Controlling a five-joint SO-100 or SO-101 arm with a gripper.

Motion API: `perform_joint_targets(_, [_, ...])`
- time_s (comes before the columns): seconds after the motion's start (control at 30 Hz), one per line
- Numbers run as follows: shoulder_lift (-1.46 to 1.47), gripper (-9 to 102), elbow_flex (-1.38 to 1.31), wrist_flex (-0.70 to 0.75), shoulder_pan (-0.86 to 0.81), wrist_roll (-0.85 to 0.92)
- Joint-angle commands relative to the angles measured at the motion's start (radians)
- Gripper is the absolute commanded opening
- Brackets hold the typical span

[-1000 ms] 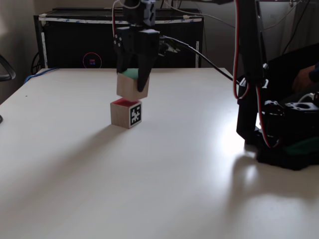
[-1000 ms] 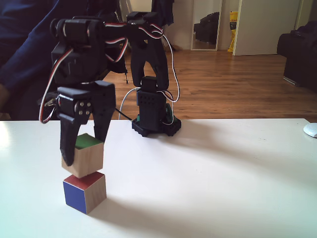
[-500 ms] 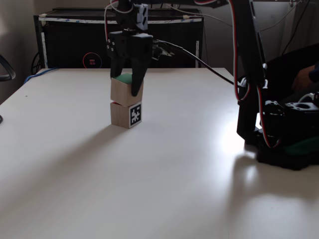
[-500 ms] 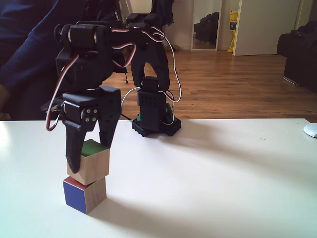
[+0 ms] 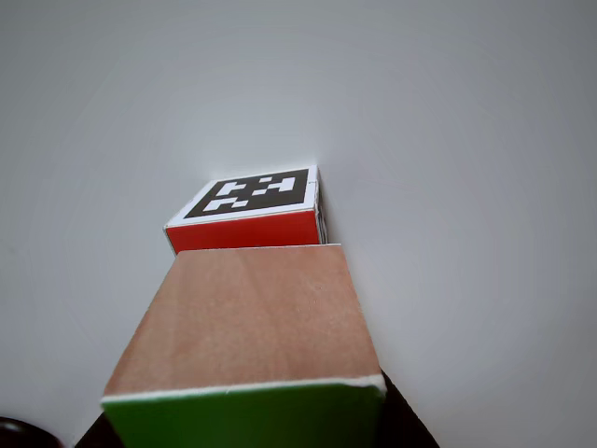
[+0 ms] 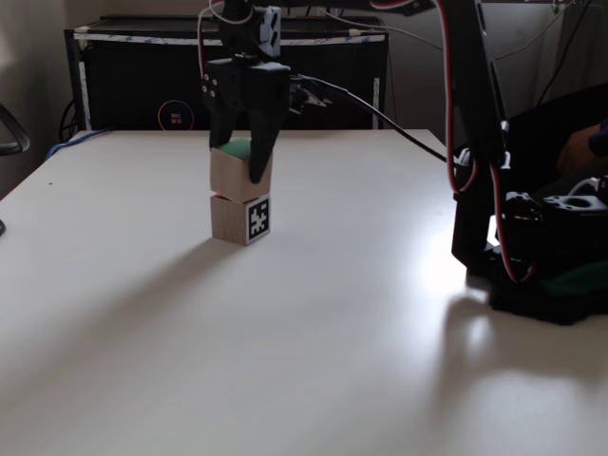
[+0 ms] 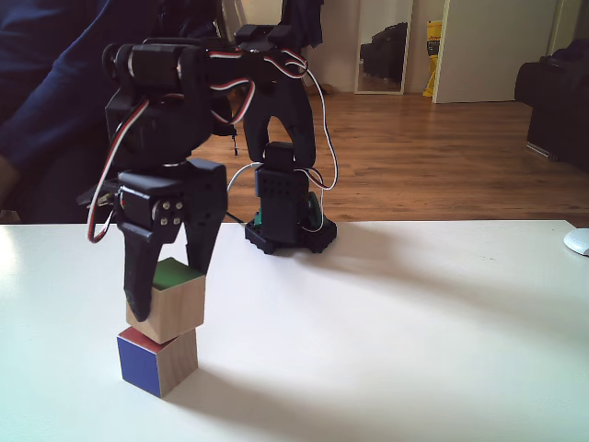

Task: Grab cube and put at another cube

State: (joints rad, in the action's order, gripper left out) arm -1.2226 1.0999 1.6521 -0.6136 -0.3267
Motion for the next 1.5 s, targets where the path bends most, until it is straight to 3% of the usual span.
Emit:
perform_joint_targets(0.0, [0.0,30,-0.063,0.026,0.003,-0.003])
perform_joint_targets(0.67, [-0.031,41,-0.183,0.155,0.026,-0.037])
perform_joint_targets(0.93, [-0.37,43,-0.064,0.155,0.098,-0.025])
perform_joint_targets(1.2, [-0.864,47,0.161,0.138,0.276,0.015])
perform_joint_targets(1.47, [-1.319,50,0.436,0.0,0.446,0.092])
